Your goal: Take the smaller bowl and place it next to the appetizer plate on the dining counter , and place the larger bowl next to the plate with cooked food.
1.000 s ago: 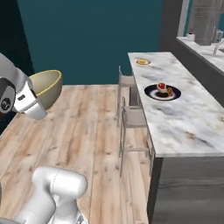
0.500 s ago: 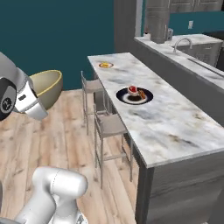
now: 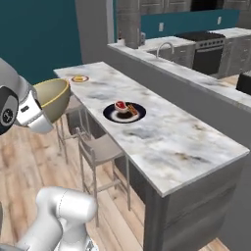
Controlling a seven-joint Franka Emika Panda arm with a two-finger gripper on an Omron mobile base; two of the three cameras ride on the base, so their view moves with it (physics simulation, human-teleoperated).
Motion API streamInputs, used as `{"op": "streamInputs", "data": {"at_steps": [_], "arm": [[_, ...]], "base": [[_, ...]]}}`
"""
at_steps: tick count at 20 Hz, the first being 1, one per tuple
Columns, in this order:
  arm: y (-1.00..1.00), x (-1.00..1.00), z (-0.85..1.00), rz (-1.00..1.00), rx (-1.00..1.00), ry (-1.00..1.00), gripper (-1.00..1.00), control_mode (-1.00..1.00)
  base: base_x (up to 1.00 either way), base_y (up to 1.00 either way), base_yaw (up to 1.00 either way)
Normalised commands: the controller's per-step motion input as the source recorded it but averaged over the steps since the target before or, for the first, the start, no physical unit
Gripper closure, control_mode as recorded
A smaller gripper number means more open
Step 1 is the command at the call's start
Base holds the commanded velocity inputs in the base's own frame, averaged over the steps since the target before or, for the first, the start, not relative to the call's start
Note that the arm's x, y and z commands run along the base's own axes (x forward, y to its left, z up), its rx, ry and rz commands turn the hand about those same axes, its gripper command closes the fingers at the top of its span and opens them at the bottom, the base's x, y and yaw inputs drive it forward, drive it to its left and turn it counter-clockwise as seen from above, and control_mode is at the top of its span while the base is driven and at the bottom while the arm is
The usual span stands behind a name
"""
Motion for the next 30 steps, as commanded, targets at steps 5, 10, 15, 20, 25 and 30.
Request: {"op": "streamInputs", "data": {"at_steps": [5,10,15,20,25,30], "arm": [[0.00,0.00,0.00,0.00,0.00,0.00,1.00,1.00],[0.00,0.00,0.00,0.00,0.00,0.00,1.00,1.00],[0.00,0.00,0.00,0.00,0.00,0.00,1.00,1.00],[0.00,0.00,0.00,0.00,0.00,0.00,1.00,1.00],[0.00,0.00,0.00,0.00,0.00,0.00,1.00,1.00],[0.00,0.00,0.00,0.00,0.00,0.00,1.00,1.00]], "base": [[0.28,0.52,-0.47],[0.28,0.65,-0.47],[0.31,0.88,-0.45],[0.23,0.70,-0.42],[0.25,0.14,-0.39],[0.14,0.00,-0.36]]}}
